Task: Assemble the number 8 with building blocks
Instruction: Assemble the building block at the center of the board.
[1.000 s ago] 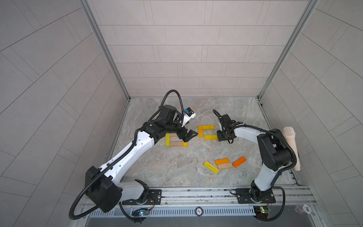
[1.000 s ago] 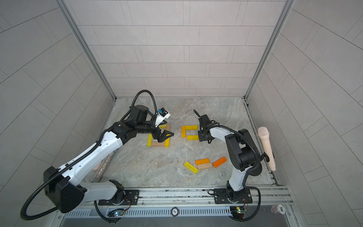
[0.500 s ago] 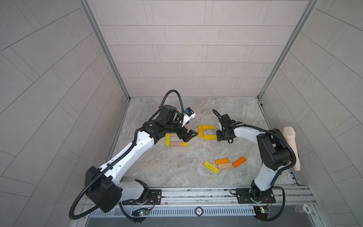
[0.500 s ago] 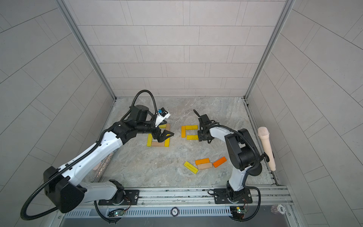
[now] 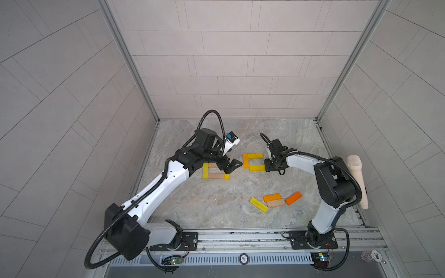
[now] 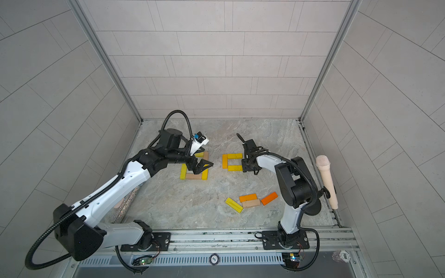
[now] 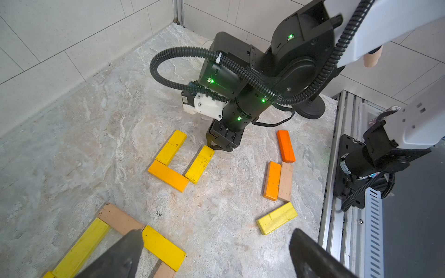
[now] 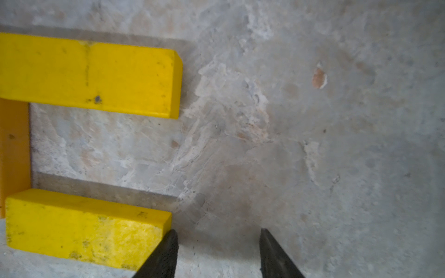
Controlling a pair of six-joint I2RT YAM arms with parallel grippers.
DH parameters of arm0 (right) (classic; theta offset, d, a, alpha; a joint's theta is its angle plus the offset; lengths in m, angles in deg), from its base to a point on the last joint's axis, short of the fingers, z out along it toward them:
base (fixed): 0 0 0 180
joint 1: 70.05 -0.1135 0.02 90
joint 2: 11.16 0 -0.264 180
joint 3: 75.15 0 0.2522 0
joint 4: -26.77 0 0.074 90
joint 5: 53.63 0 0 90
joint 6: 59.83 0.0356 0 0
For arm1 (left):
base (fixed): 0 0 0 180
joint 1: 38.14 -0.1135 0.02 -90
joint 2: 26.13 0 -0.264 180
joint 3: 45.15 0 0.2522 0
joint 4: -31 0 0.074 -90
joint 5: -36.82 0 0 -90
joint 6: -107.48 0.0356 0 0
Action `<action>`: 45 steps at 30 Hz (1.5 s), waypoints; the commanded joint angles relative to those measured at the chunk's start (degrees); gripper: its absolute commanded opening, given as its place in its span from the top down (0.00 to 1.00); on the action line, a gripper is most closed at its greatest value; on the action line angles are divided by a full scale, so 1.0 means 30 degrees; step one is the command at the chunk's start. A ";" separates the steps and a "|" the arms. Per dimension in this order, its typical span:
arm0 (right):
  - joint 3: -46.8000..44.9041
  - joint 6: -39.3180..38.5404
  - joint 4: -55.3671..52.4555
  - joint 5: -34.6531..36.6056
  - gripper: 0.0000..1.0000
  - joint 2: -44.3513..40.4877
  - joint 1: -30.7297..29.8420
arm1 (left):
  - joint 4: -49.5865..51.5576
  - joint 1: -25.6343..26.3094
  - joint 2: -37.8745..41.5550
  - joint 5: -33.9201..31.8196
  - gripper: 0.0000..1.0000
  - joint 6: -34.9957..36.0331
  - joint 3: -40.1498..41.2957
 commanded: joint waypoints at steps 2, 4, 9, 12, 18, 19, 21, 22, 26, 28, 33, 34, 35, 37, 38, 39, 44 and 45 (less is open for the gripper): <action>0.0324 -0.0090 -0.0144 -0.0041 0.44 0.0272 0.0039 | -0.0190 0.0114 0.0001 0.0011 0.00 0.0234 -0.0165; 0.0334 -0.0108 -0.0143 -0.0041 0.44 0.0292 0.0037 | -0.0192 0.0115 -0.0007 0.0026 0.00 0.0245 -0.0156; 0.0272 -0.0083 -0.0090 -0.0067 0.44 0.0280 0.0037 | -0.0192 0.0107 -0.0018 0.0026 0.00 0.0245 -0.0153; 0.0305 -0.0083 -0.0027 -0.0158 0.43 0.0274 0.0037 | -0.0204 0.0136 0.0004 0.0024 0.00 0.0245 -0.0163; 0.0302 -0.0083 -0.0042 -0.0158 0.43 0.0314 0.0063 | -0.0195 0.0133 -0.0011 0.0020 0.00 0.0260 -0.0154; 0.0327 -0.0080 -0.0041 -0.0158 0.43 0.0313 0.0064 | -0.0206 0.0112 0.0003 0.0026 0.00 0.0247 -0.0158; 0.0325 -0.0078 -0.0056 -0.0116 0.43 0.0314 0.0037 | -0.0177 0.0110 0.0000 0.0010 0.00 0.0253 -0.0161; 0.0293 -0.0083 -0.0056 -0.0074 0.43 0.0294 0.0038 | -0.0199 0.0109 -0.0008 0.0024 0.00 0.0247 -0.0163; 0.0270 0.0134 -0.0228 0.0403 0.43 0.0089 0.0037 | -0.0192 0.0125 -0.0015 0.0026 0.00 0.0249 -0.0150; 0.0081 0.0226 -0.0262 0.0672 0.43 -0.0234 0.0035 | -0.0192 0.0111 0.0007 0.0055 0.00 0.0232 -0.0166; -0.0861 0.0560 -0.0350 0.0926 0.43 -0.1559 0.0037 | -0.0193 0.0162 0.0036 0.0091 0.00 0.0159 -0.0194; -0.1211 0.0741 -0.0349 0.0884 0.43 -0.1952 0.0020 | -0.0192 0.0139 0.0092 0.0163 0.00 0.0146 -0.0196; -0.1476 0.0923 -0.0322 0.0825 0.43 -0.2306 -0.0050 | -0.0192 0.0146 0.0101 0.0187 0.00 0.0132 -0.0223; -0.2221 0.1354 -0.0375 0.0916 0.43 -0.3235 -0.0344 | -0.0192 0.0148 0.0231 0.0246 0.00 0.0143 -0.0210; -0.2516 0.1515 -0.0445 0.1004 0.43 -0.3613 -0.0561 | -0.0220 0.0162 0.0241 0.0245 0.00 0.0116 -0.0217; -0.2831 0.1669 -0.0547 0.1162 0.43 -0.4110 -0.0832 | -0.0268 0.0162 0.0314 0.0288 0.00 0.0099 -0.0191; -0.4244 0.3180 -0.1448 0.1679 0.43 -0.6564 -0.2329 | -0.0397 0.0169 0.0347 0.0664 0.00 -0.0106 -0.0233; -0.4519 0.3440 -0.1666 0.1809 0.43 -0.7100 -0.2757 | -0.0397 0.0169 0.0417 0.0690 0.00 -0.0128 -0.0234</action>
